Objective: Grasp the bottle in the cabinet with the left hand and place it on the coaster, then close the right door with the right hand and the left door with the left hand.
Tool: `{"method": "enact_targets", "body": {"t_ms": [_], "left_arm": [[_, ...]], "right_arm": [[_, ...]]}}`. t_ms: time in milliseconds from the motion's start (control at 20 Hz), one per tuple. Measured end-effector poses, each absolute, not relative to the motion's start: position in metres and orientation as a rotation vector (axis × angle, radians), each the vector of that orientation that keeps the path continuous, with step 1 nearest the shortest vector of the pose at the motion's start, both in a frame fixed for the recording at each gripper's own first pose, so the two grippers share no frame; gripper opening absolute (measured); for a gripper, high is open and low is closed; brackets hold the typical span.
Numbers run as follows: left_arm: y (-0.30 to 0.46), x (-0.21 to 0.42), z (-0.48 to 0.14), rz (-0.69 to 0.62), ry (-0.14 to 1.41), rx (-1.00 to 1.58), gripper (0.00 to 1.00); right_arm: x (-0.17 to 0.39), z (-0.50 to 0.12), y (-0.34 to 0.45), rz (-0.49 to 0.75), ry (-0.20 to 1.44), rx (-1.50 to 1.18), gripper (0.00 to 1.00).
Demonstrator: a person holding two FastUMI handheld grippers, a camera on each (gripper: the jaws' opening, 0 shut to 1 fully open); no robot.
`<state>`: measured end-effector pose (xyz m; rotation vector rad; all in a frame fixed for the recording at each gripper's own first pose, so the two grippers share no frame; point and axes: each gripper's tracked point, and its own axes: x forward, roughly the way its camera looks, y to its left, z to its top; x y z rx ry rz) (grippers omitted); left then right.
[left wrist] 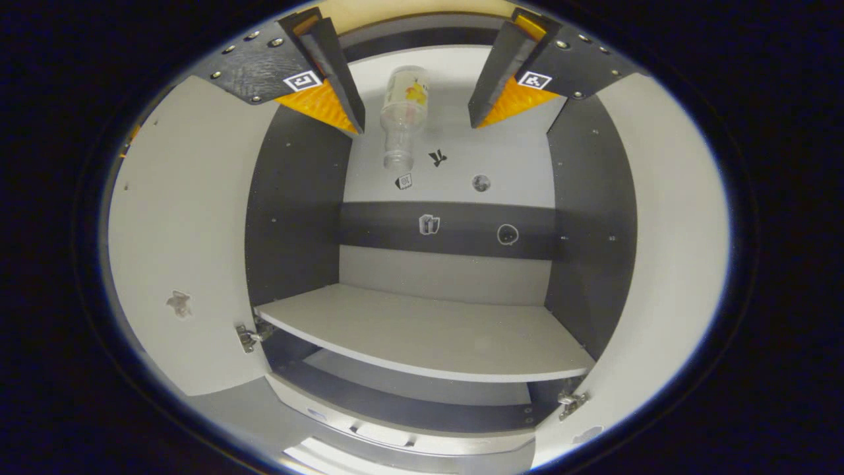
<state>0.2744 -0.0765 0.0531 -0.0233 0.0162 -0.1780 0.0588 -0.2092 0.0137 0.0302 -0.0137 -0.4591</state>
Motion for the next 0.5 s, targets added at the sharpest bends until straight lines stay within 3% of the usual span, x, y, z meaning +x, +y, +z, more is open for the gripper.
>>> {"method": "enact_targets", "body": {"t_ms": [250, 300, 400, 500], "left_arm": [[-0.095, 0.316, 0.045, -0.180, 0.006, 0.016, 0.94], [-0.098, 0.323, 0.040, -0.179, 0.012, 0.012, 0.89], [-0.105, 0.337, 0.039, -0.178, 0.004, 0.011, 0.94], [-0.109, 0.350, 0.038, -0.179, -0.002, 0.033, 0.91]], "right_arm": [[0.059, 0.010, -0.229, -0.501, -0.019, 0.043, 0.99], [0.060, 0.010, -0.232, -0.508, -0.020, 0.045, 0.99], [0.061, 0.008, -0.240, -0.523, -0.021, 0.048, 0.99], [0.061, 0.007, -0.248, -0.539, -0.020, 0.056, 0.96]]}}
